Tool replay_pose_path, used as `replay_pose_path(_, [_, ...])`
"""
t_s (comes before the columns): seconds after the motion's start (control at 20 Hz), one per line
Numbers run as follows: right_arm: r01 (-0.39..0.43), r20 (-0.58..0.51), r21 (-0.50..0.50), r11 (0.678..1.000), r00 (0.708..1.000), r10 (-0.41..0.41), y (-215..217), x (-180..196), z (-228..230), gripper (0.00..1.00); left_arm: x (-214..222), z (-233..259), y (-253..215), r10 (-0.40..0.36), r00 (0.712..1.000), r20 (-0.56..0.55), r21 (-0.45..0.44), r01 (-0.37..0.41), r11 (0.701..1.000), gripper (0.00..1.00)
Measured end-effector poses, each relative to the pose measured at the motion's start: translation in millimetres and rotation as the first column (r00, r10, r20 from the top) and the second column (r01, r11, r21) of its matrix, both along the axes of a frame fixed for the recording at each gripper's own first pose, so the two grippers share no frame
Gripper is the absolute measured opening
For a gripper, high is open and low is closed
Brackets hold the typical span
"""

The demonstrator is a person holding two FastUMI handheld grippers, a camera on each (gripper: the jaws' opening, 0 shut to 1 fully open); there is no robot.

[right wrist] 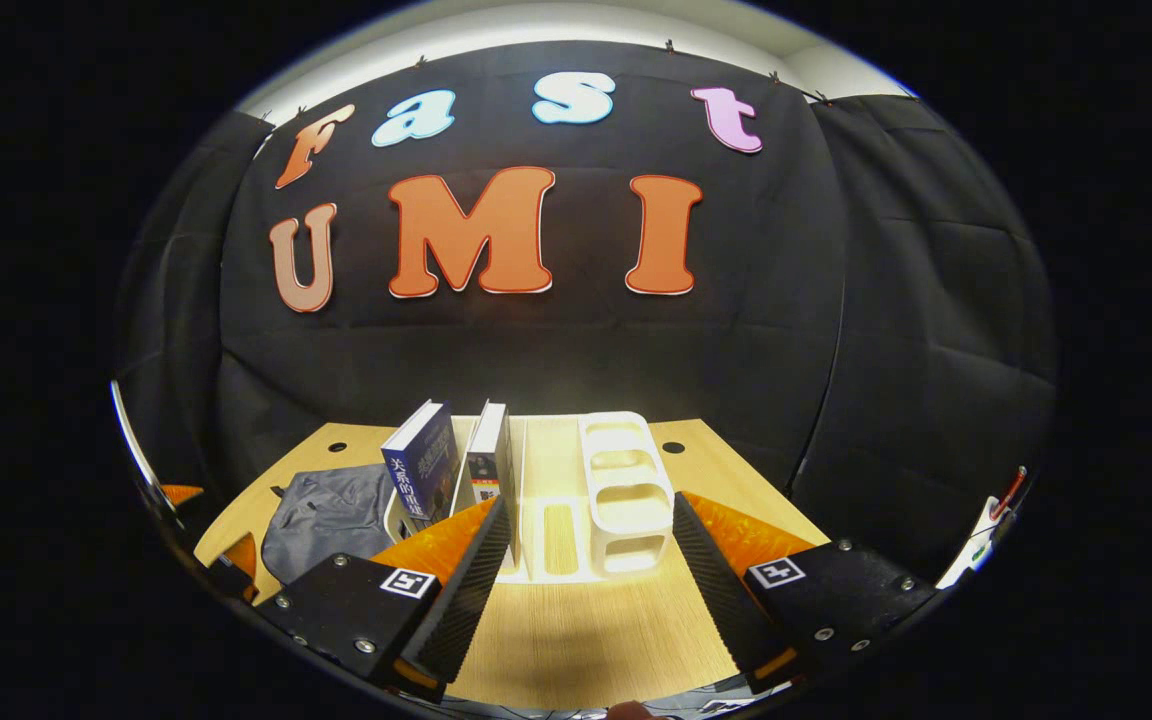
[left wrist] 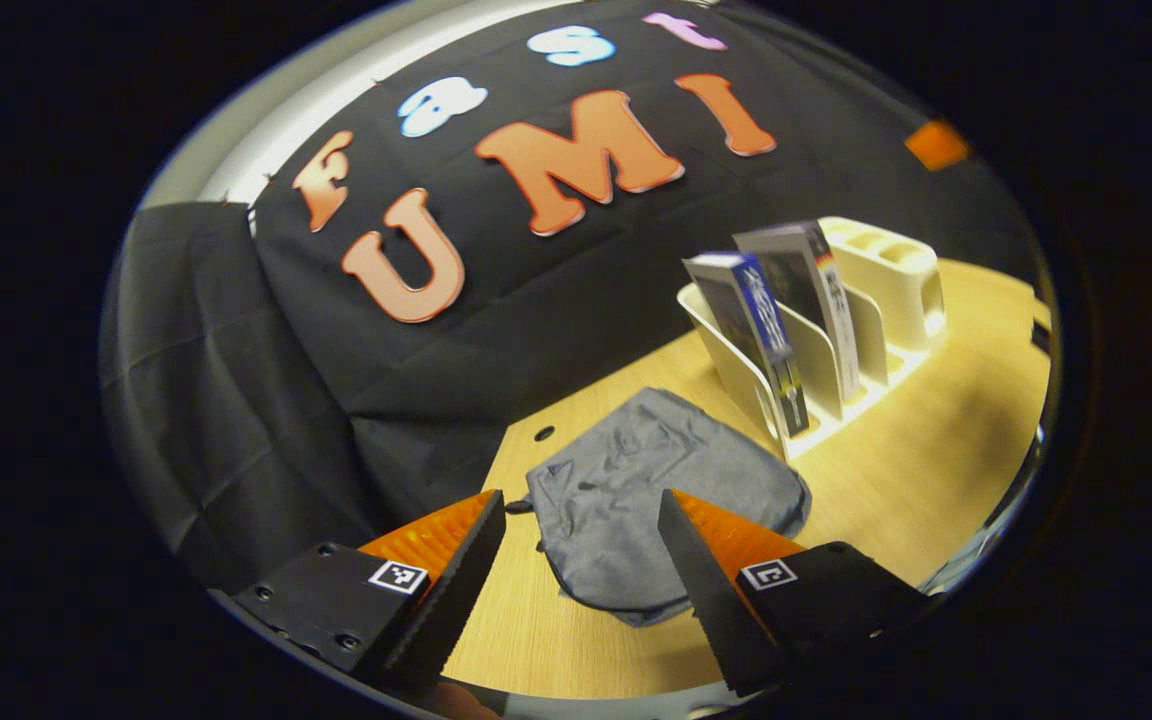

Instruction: Open the schoolbag, grab two books from the bookshelf and put them into the schoolbag.

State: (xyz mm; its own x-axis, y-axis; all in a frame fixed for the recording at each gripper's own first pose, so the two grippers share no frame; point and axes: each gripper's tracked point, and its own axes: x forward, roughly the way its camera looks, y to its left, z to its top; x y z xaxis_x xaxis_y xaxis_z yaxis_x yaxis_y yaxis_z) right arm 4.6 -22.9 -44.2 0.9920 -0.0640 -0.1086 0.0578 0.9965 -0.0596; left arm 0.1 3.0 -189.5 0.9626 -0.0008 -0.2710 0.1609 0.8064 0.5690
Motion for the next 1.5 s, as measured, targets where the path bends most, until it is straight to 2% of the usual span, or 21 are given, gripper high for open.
replay_pose_path(0.2, [0.038,-0.033,-0.015,0.999,0.999,-0.039,-20.2,-5.7,-12.4,0.98,-3.4,-71.3,-14.2,-0.064,0.989,-0.136,0.189,0.09,0.978,0.98])
replay_pose_path(0.3, [0.064,-0.053,-0.024,0.998,0.996,-0.065,-32.8,-9.7,-19.5,0.98,-5.2,-96.8,-18.1,-0.074,0.979,-0.192,0.238,0.12,0.964,0.98])
replay_pose_path(0.55, [0.137,-0.088,-0.045,0.99,0.986,-0.14,-69.1,-23.8,-34.7,0.98,1.3,-117.5,-23.5,-0.092,0.97,-0.227,0.297,0.159,0.941,0.98])
replay_pose_path(0.7, [0.172,-0.103,-0.027,0.985,0.979,-0.174,-82.8,-31.5,-40.3,0.98,21.5,-122.8,-28.7,-0.106,0.97,-0.218,0.376,0.183,0.908,0.98])
replay_pose_path(1.0, [0.194,-0.115,-0.044,0.98,0.973,-0.197,-88.6,-36.9,-45.7,0.98,35.7,-122.8,-32.8,-0.108,0.959,-0.26,0.368,0.202,0.908,0.97])
replay_pose_path(1.3, [0.173,-0.106,-0.034,0.984,0.979,-0.176,-80.5,-34.4,-44.3,0.98,43.3,-93.1,-31.9,-0.106,0.964,-0.243,0.337,0.186,0.923,0.97])
replay_pose_path(1.4, [0.179,-0.104,-0.012,0.984,0.978,-0.18,-76.6,-33.1,-42.3,0.98,47.5,-99.9,-29.9,-0.093,0.957,-0.276,0.314,0.181,0.932,0.97])
replay_pose_path(1.5, [0.178,-0.099,0.037,0.983,0.98,-0.174,-69.6,-31.1,-39.2,0.98,53.1,-99.2,-32.3,-0.11,0.95,-0.293,0.318,0.205,0.926,0.97])
